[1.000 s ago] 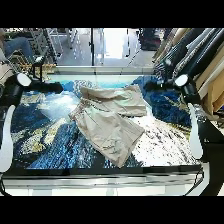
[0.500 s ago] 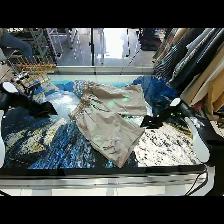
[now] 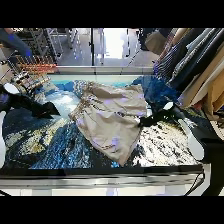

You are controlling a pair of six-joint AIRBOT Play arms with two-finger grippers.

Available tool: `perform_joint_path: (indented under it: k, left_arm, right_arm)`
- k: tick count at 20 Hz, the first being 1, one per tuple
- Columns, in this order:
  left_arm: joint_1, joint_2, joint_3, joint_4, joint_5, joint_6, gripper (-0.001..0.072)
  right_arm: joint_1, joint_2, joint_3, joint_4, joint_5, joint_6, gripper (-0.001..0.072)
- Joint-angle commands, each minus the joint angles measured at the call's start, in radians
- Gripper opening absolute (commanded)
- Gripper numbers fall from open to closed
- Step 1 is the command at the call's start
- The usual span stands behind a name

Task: Fold the clothes and pants, and hang the long-sleeved shirts on hangers.

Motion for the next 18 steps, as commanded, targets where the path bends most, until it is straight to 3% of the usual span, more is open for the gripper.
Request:
perform_joint_path:
  k: [1,2,3,4,5,8,9,11,15,16,18]
  left_arm:
    - [-0.039,-0.006,-0.023,-0.005,0.023,-0.056,0.0534]
    - [-0.061,-0.006,-0.048,-0.005,0.050,-0.063,0.0534]
    - [-0.086,-0.006,-0.076,-0.006,0.092,-0.073,0.0534]
    - [-0.116,-0.006,-0.108,-0.016,0.160,-0.077,0.0534]
    - [-0.144,-0.006,-0.138,-0.029,0.240,-0.080,0.0534]
    - [-0.204,-0.025,-0.157,-0.050,0.372,-0.139,0.0535]
    - [-0.212,-0.036,-0.157,-0.047,0.392,-0.167,0.0535]
    - [-0.210,-0.062,-0.158,-0.049,0.386,-0.229,0.0535]
    - [-0.185,-0.103,-0.158,-0.050,0.370,-0.254,0.0535]
    - [-0.182,-0.114,-0.158,-0.051,0.373,-0.278,0.0535]
    - [-0.179,-0.135,-0.157,-0.101,0.389,-0.289,0.0535]
  right_arm:
    - [0.014,-0.002,0.148,-0.271,-0.283,0.241,0.0008]
    - [0.014,-0.003,0.205,-0.387,-0.344,0.328,0.0010]
    - [0.014,-0.005,0.240,-0.426,-0.386,0.331,0.0015]
    - [0.014,-0.004,0.261,-0.418,-0.373,0.332,0.0188]
    - [0.010,-0.003,0.278,-0.397,-0.276,0.332,0.0551]
    - [-0.051,0.006,0.240,-0.277,0.114,0.332,0.0559]
    - [-0.082,0.032,0.176,-0.198,0.175,0.322,0.0558]
    - [-0.142,0.157,-0.053,-0.046,0.187,0.274,0.0556]
    - [-0.210,0.420,-0.565,0.116,0.173,0.138,0.0552]
    - [-0.208,0.449,-0.650,0.174,0.139,0.105,0.0511]
    - [-0.207,0.462,-0.768,0.307,0.080,0.042,0.0519]
